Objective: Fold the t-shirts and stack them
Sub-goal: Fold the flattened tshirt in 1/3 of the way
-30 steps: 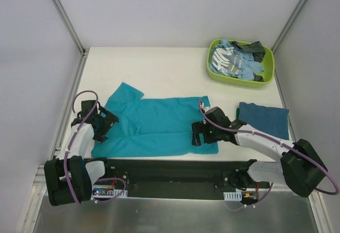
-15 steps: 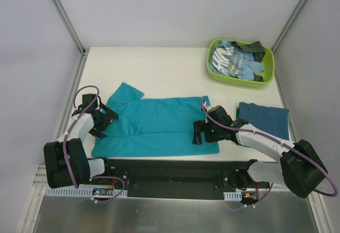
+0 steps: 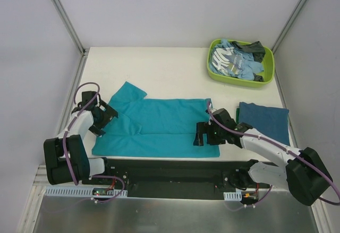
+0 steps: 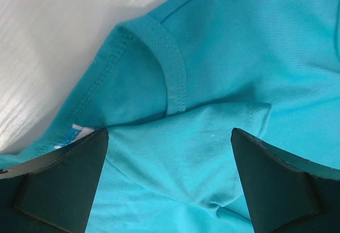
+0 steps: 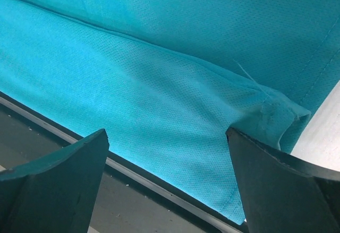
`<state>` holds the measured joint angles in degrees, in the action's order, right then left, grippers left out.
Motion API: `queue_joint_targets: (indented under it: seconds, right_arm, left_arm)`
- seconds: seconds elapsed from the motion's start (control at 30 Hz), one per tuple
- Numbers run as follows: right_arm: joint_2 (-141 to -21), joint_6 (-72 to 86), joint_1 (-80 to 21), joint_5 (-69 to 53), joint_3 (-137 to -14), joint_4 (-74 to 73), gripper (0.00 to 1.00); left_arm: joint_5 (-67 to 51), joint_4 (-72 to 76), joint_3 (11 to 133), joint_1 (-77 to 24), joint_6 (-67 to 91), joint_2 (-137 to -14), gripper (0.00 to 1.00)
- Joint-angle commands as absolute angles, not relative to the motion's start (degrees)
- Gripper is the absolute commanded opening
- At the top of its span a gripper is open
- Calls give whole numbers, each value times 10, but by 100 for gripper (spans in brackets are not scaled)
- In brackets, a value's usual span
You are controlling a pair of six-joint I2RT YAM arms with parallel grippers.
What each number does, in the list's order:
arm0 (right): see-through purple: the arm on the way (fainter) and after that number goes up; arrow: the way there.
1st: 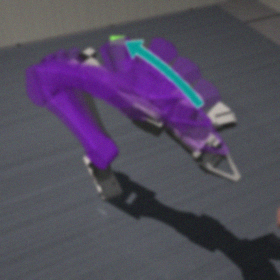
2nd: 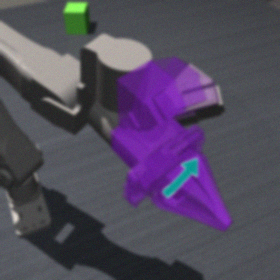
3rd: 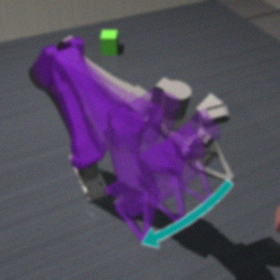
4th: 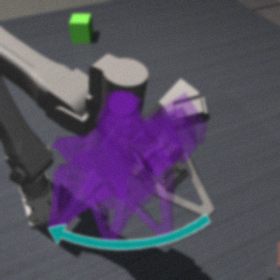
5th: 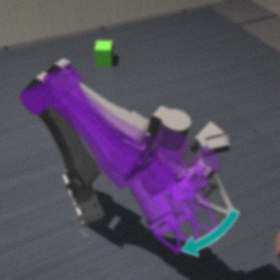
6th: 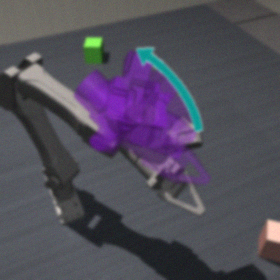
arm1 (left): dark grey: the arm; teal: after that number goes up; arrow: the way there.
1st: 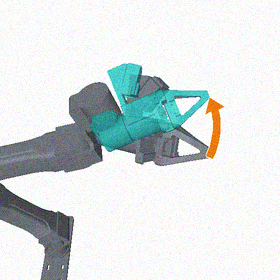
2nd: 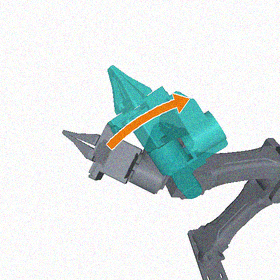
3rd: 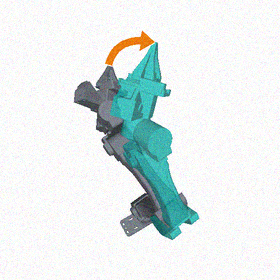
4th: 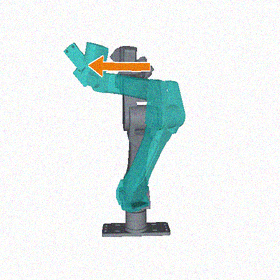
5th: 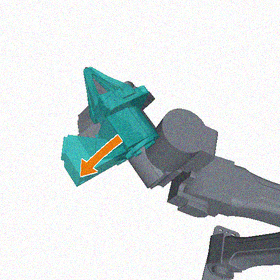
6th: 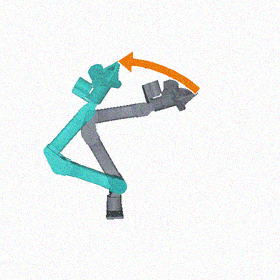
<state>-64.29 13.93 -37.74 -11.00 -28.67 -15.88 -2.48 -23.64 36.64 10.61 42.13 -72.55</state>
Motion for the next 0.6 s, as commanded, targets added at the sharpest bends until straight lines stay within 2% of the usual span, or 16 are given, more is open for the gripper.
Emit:
queue_joint_targets:
  seconds: [0.0,0.37,0.57]
  right_arm:
    - [-634,135,-375,-88,-296,-222,96]
    - [-636,85,-363,-35,-461,-303,96]
    - [-670,74,-309,-4,-505,-287,96]
  left_arm:
    - [-45,-229,408,111,388,-737,99]
    - [-33,-291,488,107,413,-647,99]
    - [10,-271,672,35,348,-790,99]
